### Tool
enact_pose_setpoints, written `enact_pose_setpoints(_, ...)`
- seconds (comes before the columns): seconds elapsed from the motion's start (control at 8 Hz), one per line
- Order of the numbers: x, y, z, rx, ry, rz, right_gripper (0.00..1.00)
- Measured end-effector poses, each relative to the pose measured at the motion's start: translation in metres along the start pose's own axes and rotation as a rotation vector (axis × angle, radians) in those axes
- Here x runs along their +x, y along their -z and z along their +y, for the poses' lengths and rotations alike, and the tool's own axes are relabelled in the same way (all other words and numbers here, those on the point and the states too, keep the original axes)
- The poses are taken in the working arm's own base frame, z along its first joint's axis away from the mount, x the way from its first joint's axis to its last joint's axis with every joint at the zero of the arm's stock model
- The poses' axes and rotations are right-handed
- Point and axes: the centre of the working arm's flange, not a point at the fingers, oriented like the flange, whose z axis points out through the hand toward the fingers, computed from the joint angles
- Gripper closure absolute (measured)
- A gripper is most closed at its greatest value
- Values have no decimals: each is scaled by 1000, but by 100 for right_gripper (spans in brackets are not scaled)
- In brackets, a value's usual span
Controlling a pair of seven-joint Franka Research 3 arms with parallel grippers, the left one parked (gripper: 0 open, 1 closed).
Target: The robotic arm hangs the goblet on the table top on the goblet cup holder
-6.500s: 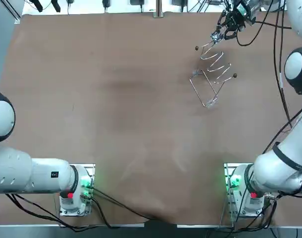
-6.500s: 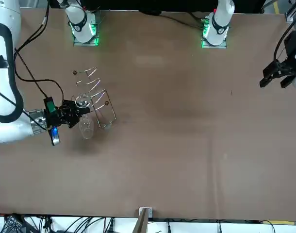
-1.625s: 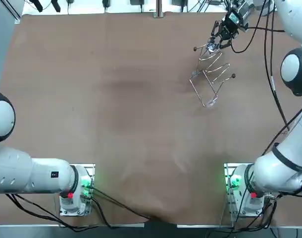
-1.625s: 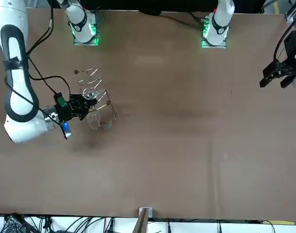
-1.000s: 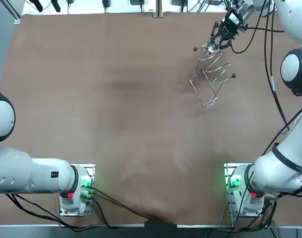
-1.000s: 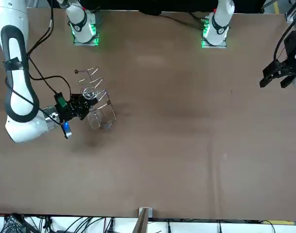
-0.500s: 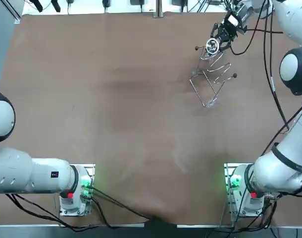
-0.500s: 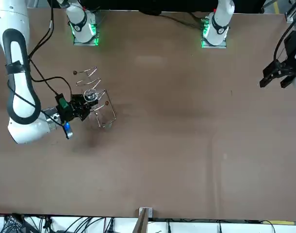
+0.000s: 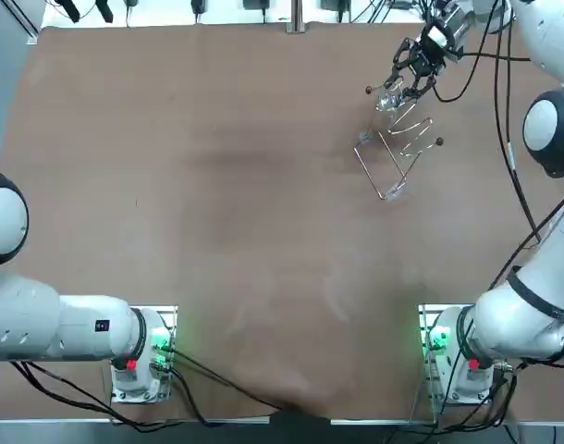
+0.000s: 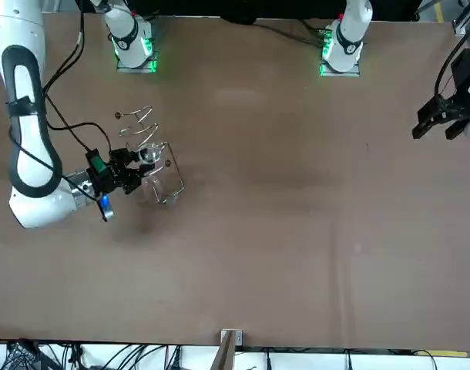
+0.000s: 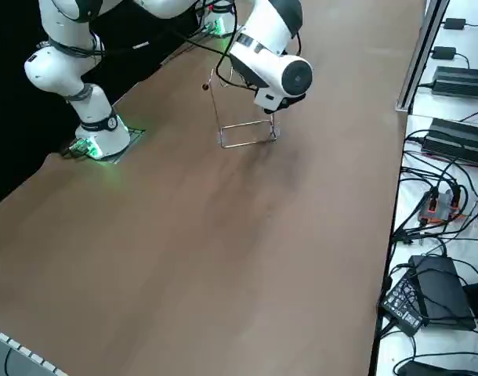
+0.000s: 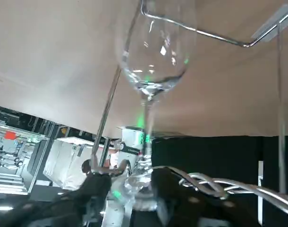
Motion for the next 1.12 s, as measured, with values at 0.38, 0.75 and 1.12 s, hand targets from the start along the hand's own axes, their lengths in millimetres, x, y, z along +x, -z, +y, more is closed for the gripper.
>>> enact_pose_setpoints(0.38,-2,13,9,-19,13,-1,0)
enact_pose_setpoints(0.75,-13,49,18,-14,28,33,0)
enact_pose_setpoints(1.12,-24,73,15,-13,54,87,0)
